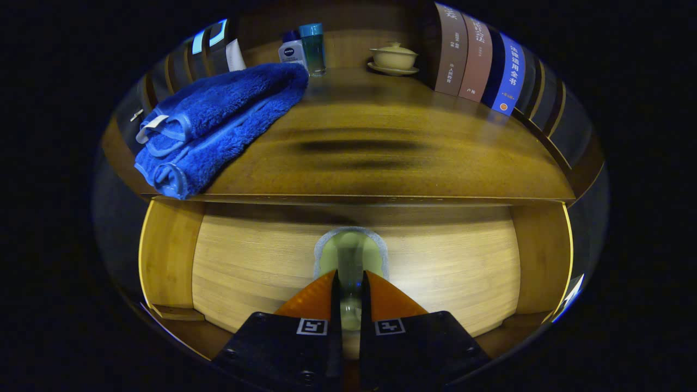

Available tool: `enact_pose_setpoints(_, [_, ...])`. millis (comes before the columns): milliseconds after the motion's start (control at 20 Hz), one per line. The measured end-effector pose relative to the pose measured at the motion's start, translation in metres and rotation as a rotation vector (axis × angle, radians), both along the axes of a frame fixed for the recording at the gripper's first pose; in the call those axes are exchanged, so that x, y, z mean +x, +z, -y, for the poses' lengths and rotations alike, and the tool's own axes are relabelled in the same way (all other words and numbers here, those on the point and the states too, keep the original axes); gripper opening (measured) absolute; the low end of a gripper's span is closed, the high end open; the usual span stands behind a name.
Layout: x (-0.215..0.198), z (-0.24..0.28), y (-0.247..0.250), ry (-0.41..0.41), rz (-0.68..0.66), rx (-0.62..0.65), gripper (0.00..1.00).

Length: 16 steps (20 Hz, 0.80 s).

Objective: Pull open the drawer, take out the items inside it, and place them on the countertop above the cabinet.

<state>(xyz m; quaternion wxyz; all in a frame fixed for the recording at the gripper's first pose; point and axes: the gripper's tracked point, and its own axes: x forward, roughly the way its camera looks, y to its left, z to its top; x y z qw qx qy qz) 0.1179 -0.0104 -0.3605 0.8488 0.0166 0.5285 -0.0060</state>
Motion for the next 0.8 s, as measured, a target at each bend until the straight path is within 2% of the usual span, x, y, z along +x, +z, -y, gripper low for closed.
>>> enact_pose_setpoints(200, [-0.011, -0.004, 0.041, 0.004, 0.11, 0.021, 0.16])
enact_pose_setpoints(450, [-0.021, -0.01, 0.118, 0.013, 0.281, 0.037, 0.17])
enact_pose_setpoints(650, [0.004, -0.009, 0.169, -0.005, 0.401, 0.054, 0.16])
enact_pose_setpoints(800, [0.034, -0.008, 0.177, -0.008, 0.405, 0.065, 0.16])
